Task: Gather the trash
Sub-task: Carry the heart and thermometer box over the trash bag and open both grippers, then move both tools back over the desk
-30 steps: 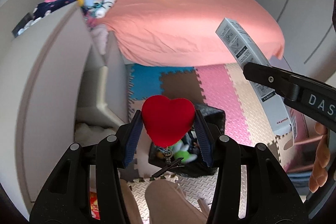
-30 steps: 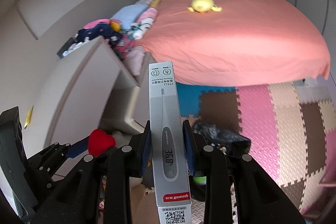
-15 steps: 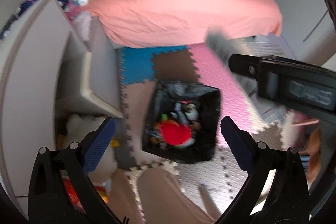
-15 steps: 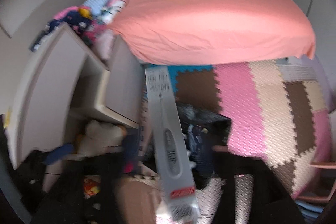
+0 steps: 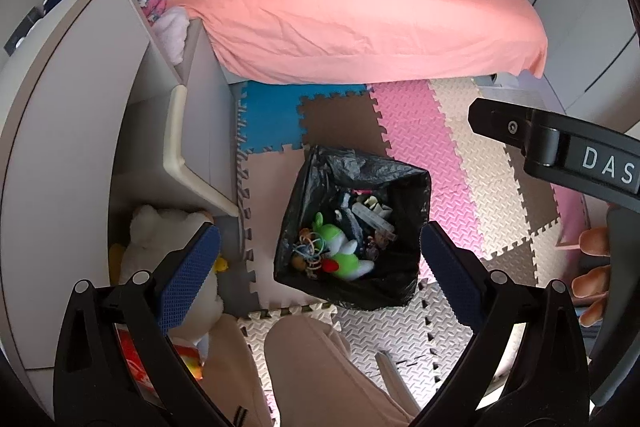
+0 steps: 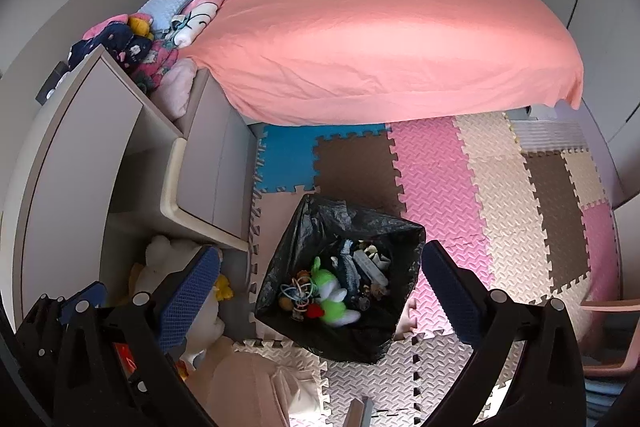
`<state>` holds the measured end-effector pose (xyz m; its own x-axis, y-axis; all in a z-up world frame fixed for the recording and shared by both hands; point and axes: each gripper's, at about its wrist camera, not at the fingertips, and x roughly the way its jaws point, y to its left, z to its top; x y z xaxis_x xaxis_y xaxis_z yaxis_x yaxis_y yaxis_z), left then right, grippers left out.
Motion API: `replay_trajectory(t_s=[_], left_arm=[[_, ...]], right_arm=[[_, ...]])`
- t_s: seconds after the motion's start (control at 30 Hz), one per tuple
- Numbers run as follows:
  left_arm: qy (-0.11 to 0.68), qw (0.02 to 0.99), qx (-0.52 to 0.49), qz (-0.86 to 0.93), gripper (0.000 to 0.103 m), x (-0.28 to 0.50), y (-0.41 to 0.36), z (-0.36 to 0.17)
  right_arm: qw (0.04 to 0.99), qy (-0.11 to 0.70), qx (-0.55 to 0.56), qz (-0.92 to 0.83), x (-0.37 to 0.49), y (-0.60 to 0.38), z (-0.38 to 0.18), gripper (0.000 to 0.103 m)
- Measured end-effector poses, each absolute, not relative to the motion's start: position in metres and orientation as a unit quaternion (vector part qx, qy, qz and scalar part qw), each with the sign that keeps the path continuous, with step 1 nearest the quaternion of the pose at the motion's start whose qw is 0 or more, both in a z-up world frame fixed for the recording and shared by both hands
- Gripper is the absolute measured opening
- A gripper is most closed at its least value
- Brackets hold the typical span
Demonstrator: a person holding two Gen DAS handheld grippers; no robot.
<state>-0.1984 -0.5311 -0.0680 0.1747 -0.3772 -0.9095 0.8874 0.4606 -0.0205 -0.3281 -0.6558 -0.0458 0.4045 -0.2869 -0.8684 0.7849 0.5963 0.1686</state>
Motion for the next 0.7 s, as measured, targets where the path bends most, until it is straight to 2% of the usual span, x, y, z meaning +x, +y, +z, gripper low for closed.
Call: replay_trajectory(t_s=[0.43,0.7], left_arm=[[0.435,0.756,0.243,-0.426,0.097,-0.159,-0.488,-0.017],[0.42,0.798,0.2,-0.383,0.097,-0.111,-0.426,0.018]], right_arm=[[0.831,0.392,0.248,-0.307,-0.283,-0.614,0.016,0.1],[0.868,0.382,0.202,-0.242,-0.222,-0.55,0.057,0.1]])
